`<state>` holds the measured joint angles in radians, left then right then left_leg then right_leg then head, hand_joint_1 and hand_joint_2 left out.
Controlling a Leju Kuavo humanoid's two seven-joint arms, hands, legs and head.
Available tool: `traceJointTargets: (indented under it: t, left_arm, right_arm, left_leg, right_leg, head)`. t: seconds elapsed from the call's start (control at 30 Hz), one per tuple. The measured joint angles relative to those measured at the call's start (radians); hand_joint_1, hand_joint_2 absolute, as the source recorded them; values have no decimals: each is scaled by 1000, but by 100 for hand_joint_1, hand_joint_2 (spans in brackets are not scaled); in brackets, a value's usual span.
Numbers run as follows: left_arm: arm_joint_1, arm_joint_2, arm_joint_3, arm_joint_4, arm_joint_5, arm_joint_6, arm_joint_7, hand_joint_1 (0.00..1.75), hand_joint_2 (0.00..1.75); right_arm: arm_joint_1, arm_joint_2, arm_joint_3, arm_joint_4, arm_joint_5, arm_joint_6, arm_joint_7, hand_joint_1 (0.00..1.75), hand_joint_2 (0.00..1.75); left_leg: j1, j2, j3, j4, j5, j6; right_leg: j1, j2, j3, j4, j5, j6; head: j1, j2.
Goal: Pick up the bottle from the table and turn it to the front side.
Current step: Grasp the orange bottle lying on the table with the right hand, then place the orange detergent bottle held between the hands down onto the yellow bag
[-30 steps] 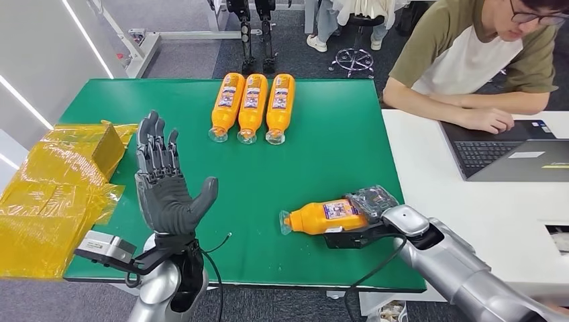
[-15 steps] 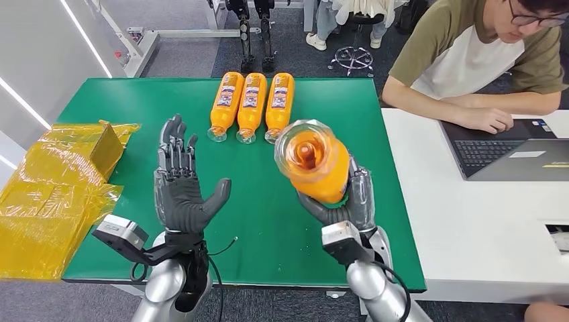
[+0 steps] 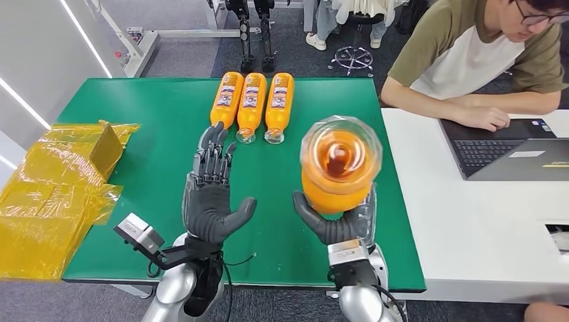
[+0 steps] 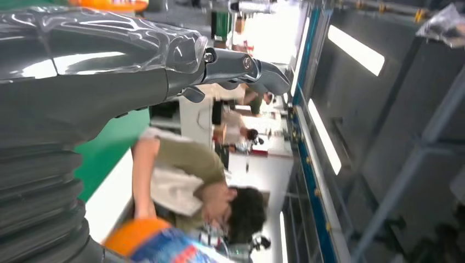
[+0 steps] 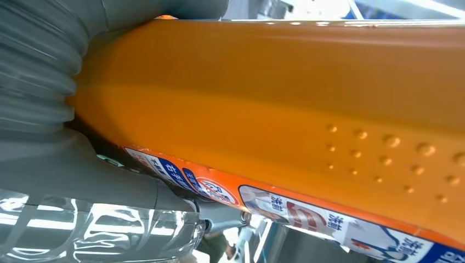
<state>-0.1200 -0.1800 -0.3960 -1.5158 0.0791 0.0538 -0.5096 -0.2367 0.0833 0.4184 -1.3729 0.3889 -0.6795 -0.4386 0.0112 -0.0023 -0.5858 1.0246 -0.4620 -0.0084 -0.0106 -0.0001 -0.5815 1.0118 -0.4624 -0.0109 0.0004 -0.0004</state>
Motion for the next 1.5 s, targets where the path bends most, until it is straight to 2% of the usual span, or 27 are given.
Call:
traceJointTargets:
  t: [0.13,0.37,0.6,0.8,0.97,1.17,1.5]
  left_arm:
    - [1,-4,-13,0,-13,-29,0,0,175]
    - [14,-4,-13,-7,-66,-12,0,0,175]
    - [19,-4,-13,-19,-88,2,1,0,175]
    - [20,-4,-12,-20,-90,3,1,0,175]
    - [18,-4,-12,-20,-91,3,1,0,175]
    - [14,-4,-12,-20,-83,-3,7,0,175]
    - [3,-4,-9,-17,-67,-19,19,0,175]
  right_arm:
    - [15,-8,22,-16,59,41,86,175,175]
    - [21,-23,28,-12,160,134,250,175,175]
    - [18,-31,27,6,231,200,349,175,175]
    - [16,-40,21,16,265,228,376,175,175]
    - [6,-49,22,35,298,293,407,175,175]
    - [-9,-59,48,57,305,376,380,175,175]
    - [-39,-72,94,81,329,456,357,175,175]
  left_leg:
    - [0,0,0,0,0,0]
    - [0,0,-1,0,0,0]
    - [0,0,-1,0,0,0]
    - [0,0,-1,0,0,0]
    - [0,0,-1,0,0,0]
    - [0,0,-1,0,0,0]
    - [0,0,-1,0,0,0]
  right_leg:
    - [0,0,0,0,0,0]
    - [0,0,0,0,0,0]
    - [0,0,0,0,0,0]
    - [0,0,0,0,0,0]
    - [0,0,0,0,0,0]
    - [0,0,0,0,0,0]
    - [0,0,0,0,0,0]
  head:
    - [0,0]
    - [0,0]
    - [0,0]
    - [0,0]
    - [0,0]
    - [0,0]
    - [0,0]
